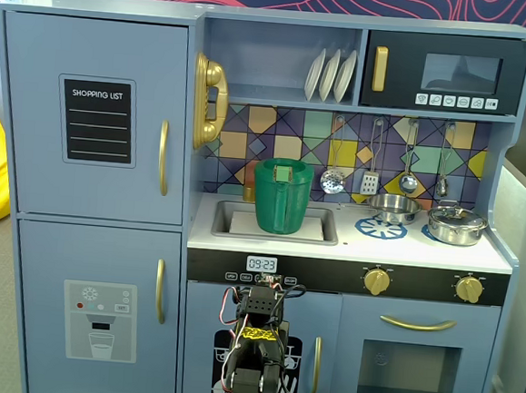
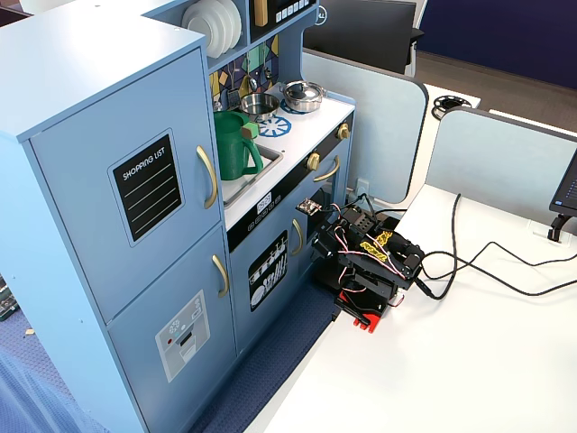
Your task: Open the left cabinet door
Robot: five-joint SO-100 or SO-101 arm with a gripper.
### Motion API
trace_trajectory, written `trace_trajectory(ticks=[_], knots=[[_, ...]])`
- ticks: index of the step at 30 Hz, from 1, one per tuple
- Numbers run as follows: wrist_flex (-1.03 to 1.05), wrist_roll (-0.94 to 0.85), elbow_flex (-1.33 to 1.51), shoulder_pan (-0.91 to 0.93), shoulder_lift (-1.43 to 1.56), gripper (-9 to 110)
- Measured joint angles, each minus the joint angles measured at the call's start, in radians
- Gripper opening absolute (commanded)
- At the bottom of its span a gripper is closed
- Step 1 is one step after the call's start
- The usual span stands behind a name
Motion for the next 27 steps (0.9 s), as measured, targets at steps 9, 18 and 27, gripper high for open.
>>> trace_trajectory(ticks=[9,18,27], knots=[[-0.002,0.054,-0.002,0.017,0.000,0],[-0.002,0.054,-0.002,0.015,0.000,0],[-0.049,0.002,0.005,-0.071,-0.003,0]])
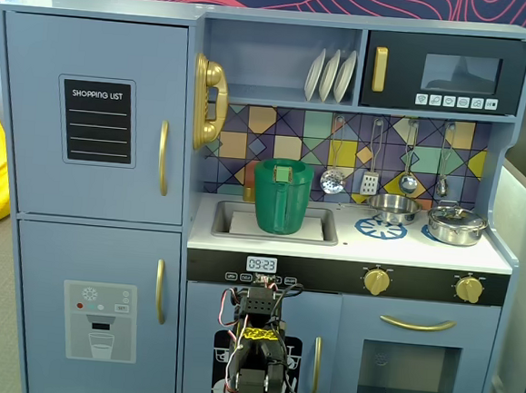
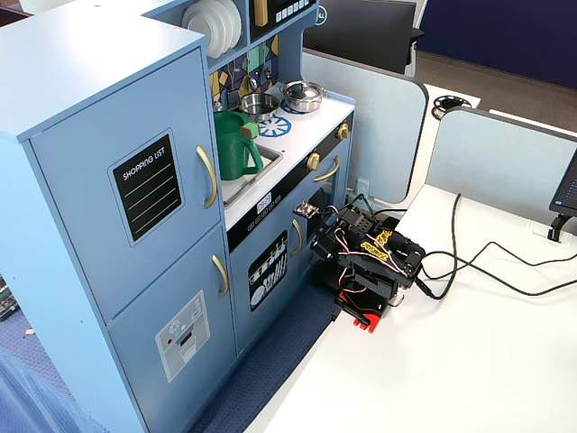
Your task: Open the left cabinet door
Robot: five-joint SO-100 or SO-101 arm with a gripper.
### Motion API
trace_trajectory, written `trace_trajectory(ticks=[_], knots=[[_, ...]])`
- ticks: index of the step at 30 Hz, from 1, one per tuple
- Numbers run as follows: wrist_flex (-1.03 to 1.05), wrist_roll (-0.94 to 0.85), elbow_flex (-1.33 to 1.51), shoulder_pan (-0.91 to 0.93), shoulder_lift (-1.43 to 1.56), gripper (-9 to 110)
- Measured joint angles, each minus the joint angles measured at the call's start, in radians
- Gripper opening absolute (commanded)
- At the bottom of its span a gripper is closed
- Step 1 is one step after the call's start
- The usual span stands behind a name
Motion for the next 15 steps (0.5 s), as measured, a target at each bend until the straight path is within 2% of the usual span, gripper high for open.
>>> trace_trajectory(ticks=[7,15], knots=[[-0.339,0.005,-0.044,-0.101,-0.072,2],[-0.555,0.043,-0.298,-0.295,-0.193,4]])
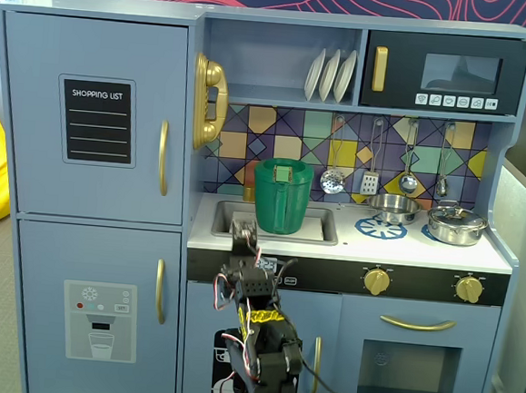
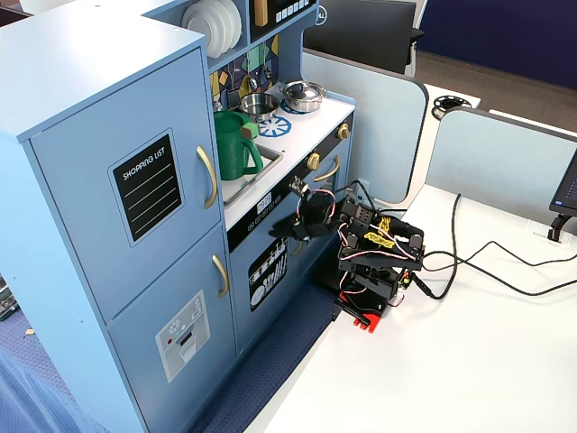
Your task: Open the left cabinet door
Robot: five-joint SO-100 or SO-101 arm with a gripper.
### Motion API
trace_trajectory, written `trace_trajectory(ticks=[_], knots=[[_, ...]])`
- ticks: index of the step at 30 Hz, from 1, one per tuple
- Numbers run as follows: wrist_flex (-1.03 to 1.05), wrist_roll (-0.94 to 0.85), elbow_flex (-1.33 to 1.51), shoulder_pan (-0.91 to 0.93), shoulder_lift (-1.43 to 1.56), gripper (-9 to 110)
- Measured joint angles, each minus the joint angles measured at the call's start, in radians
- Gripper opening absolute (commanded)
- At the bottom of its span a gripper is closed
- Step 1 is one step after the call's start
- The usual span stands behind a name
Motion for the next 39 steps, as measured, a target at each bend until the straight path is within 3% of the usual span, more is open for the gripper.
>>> trace_trajectory(ticks=[18,26,39], knots=[[-0.347,-0.213,-0.588,-0.296,-0.379,10],[-0.488,-0.265,-0.675,-0.397,-0.509,12],[-0.693,-0.192,-0.690,-0.388,-0.635,11]])
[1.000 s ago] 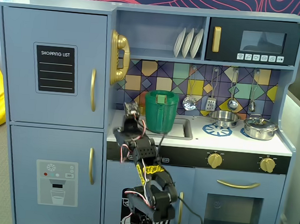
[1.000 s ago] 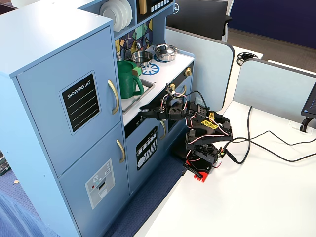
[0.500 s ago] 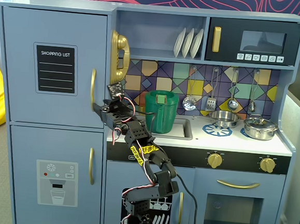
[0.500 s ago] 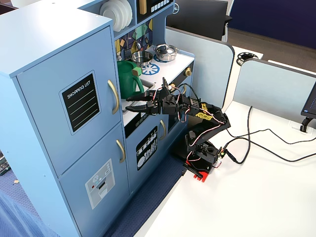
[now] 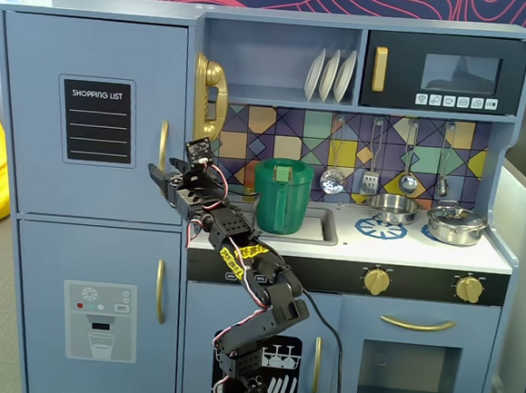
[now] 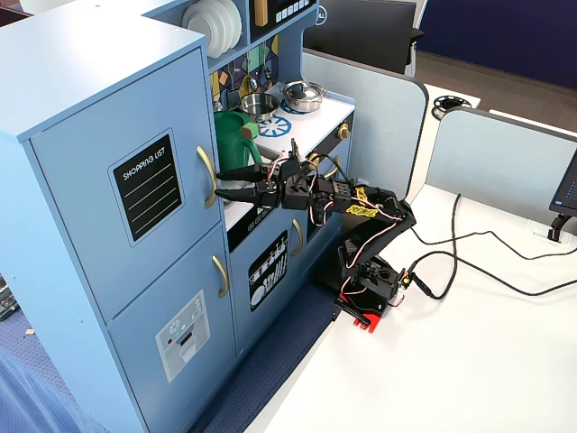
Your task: Open the left cabinet door
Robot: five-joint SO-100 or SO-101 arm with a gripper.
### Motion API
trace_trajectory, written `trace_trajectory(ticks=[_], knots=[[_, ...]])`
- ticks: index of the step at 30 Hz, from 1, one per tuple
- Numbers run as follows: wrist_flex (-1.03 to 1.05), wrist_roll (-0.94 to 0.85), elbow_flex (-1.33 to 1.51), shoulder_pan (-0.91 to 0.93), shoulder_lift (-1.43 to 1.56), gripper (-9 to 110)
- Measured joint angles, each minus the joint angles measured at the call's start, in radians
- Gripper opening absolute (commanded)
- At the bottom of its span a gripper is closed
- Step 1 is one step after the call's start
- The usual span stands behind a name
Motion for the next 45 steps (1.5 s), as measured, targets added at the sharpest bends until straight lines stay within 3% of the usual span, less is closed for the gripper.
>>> trace_trajectory(ticks=[8,20,24,45], knots=[[-0.087,0.011,0.000,-0.009,-0.060,9],[-0.170,-0.195,0.112,-0.272,-0.006,8],[-0.178,-0.215,0.127,-0.278,0.034,7],[0.069,-0.130,0.218,0.044,0.445,5]])
